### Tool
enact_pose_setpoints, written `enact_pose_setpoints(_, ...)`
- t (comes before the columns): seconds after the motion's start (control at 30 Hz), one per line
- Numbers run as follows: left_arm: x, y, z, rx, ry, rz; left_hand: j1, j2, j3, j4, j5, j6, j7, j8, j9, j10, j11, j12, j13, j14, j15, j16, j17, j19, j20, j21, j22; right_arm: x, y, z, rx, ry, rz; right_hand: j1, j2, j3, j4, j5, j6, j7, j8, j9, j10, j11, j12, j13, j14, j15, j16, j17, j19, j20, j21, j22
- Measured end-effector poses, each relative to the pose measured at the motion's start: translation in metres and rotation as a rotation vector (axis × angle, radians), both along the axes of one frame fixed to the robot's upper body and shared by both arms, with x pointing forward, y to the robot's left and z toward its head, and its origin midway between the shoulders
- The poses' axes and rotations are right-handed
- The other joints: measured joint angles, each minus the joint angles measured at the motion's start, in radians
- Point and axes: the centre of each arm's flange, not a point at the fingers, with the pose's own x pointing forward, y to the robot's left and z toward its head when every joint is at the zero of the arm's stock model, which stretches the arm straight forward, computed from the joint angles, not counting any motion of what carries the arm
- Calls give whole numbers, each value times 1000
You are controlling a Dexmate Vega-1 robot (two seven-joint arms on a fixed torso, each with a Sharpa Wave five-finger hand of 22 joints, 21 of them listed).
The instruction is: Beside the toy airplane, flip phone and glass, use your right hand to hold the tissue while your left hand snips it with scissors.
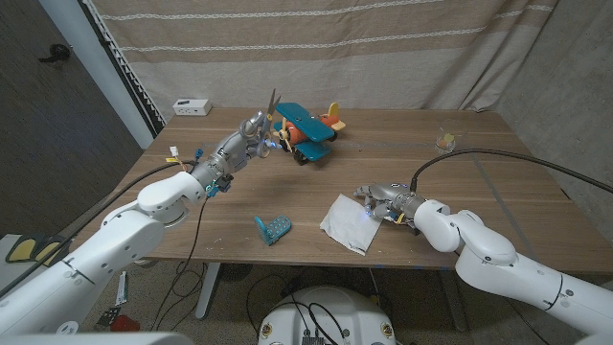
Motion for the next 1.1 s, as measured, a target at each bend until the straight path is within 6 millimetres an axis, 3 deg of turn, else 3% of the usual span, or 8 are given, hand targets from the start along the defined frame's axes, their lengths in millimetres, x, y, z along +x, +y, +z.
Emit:
enact_pose_setpoints(0.1, 0, -2, 0, 0, 0, -1, 0, 0, 0, 0, 0, 0, 0, 0, -1, 0, 0, 0, 0, 0, 0, 0, 0, 0, 0, 0, 0, 0, -1, -1, 22, -12, 4, 10, 1, 3, 3, -25, 74, -34, 26, 13, -11, 11, 9, 0, 14, -7, 0, 28, -5, -4, 46, 22)
enact_pose_setpoints(0.23, -1, -4, 1, -1, 0, 2, 0, 0, 0, 0, 0, 0, 0, 0, -1, 0, 0, 0, 0, 0, 0, 0, 0, 0, 0, 0, 0, 0, -1, -2, 35, -18, 3, 40, 16, 34, 16, -111, 338, -73, 89, 22, -77, 18, 74, 0, 23, -12, 0, 98, -62, 0, 171, 70)
enact_pose_setpoints(0.33, -1, -5, 0, -3, -1, 1, 0, 0, 0, 0, 0, 0, 0, 0, -1, 0, 0, 0, 0, 3, 1, 0, 0, 0, 0, 0, 0, 1, -2, -1, 45, -27, 1, 40, 16, 53, 22, -157, 430, -67, 98, 15, -121, 19, 103, 1, 23, -12, -5, 138, -83, 4, 234, 88)
enact_pose_setpoints(0.53, -2, -7, 1, -5, -2, 3, 0, 0, 0, 0, 0, 5, 2, 0, 0, 0, 0, 0, 0, 7, -4, 0, 0, 0, 0, 0, 0, 1, -6, 1, 59, -50, -12, 45, 11, 74, 18, -219, 601, -22, 117, 1, -188, 20, 139, 154, 19, -8, -15, 192, -117, 6, 325, 97)
enact_pose_setpoints(0.67, -2, -8, 0, -7, -2, 3, 0, 0, 4, 4, 0, 5, 2, 1, 2, 0, 0, -1, 0, 7, -4, 0, 0, 0, 0, 0, 0, 0, -9, 3, 62, -72, -27, 49, 15, 91, 13, -233, 637, -13, 119, -9, -229, 32, 166, 230, 11, -8, -16, 228, -126, 4, 346, 83)
enact_pose_setpoints(0.9, -2, -9, -1, -9, -2, 5, 0, 0, 4, 4, 0, 7, 0, 2, 2, 0, 0, 5, 0, 9, -2, 0, 5, 6, 5, 0, 0, -1, -15, 6, 74, -113, -51, 49, 14, 116, 8, -241, 650, -6, 108, -15, -261, 47, 174, 253, -7, 2, -16, 260, -126, 4, 346, 57)
enact_pose_setpoints(0.97, -3, -9, -1, -10, -2, 5, 0, 0, 4, 4, 0, 7, 0, 2, 2, 0, 0, 6, 0, 9, -2, 0, 5, 6, 5, 0, 0, -2, -17, 7, 89, -125, -58, 54, 20, 123, 9, -241, 663, 25, 104, -16, -263, 48, 174, 256, -11, -2, -16, 266, -126, 4, 346, 50)
enact_pose_setpoints(1.1, -3, -10, -2, -11, -1, 5, 0, 0, 4, 4, 0, 7, 0, 2, -1, 0, 0, 6, 0, 9, -2, 0, 5, 5, 5, 0, 0, -3, -20, 9, 135, -147, -70, 58, 16, 135, 5, -242, 678, 40, 104, -16, -258, 63, 181, 249, -17, 2, -16, 275, -126, 4, 345, 33)
